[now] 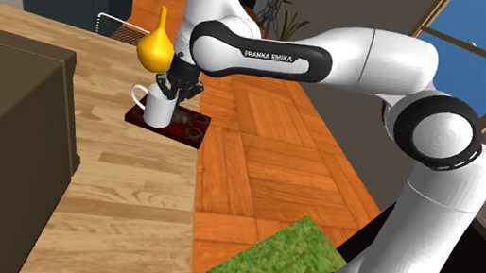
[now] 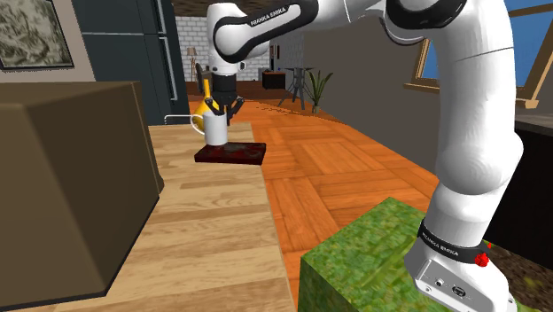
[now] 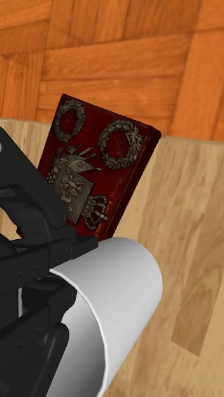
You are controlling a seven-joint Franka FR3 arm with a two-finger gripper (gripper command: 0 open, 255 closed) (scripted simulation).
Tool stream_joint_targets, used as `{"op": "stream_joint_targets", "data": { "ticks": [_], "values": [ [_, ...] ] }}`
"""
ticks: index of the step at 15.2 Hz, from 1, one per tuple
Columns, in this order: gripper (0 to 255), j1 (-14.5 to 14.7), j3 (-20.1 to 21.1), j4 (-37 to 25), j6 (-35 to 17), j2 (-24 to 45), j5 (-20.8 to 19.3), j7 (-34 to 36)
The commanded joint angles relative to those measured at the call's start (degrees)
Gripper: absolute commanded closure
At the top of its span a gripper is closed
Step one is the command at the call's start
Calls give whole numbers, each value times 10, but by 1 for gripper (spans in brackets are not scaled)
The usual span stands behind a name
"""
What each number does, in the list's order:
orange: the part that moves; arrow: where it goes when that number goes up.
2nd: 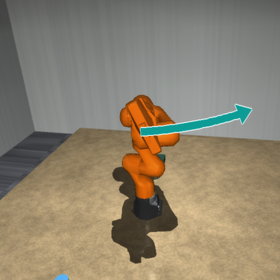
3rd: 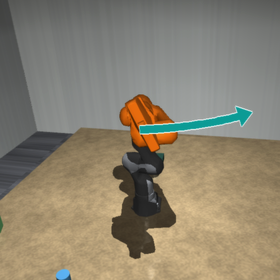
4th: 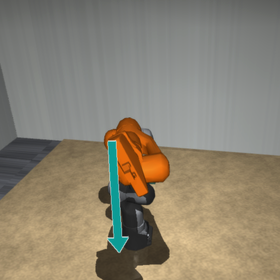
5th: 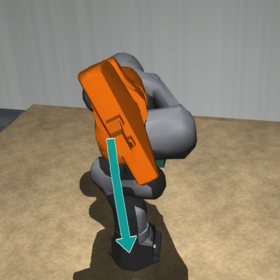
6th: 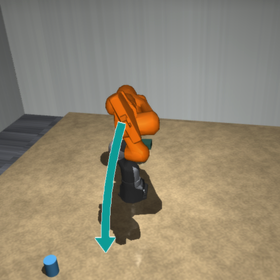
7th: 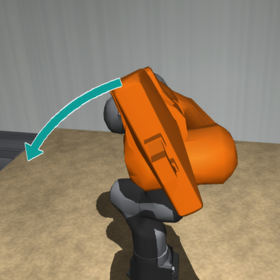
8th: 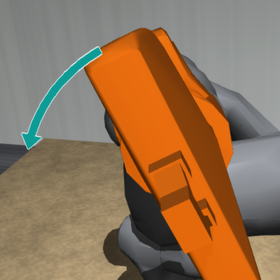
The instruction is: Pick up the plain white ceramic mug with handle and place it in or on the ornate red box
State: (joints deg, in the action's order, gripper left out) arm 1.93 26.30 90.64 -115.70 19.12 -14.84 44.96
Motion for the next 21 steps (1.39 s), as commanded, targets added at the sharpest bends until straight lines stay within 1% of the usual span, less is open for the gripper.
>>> {"op": "stream_joint_targets", "data": {
  "ticks": [1,5,8,10,11,12,16,21],
  "values": [
    [255,-5,-7,-44,17,27,-5,-19],
    [255,-10,-22,-146,54,90,-16,-57],
    [255,-8,-33,-246,92,150,-25,-87],
    [255,-1,-42,-333,127,199,-32,-109],
    [255,5,-46,-388,149,230,-35,-121],
    [255,19,-54,-479,186,280,-41,-139],
    [255,5,-52,-412,141,261,-39,-131],
    [255,-6,-51,-353,95,250,-39,-124]
  ]
}}
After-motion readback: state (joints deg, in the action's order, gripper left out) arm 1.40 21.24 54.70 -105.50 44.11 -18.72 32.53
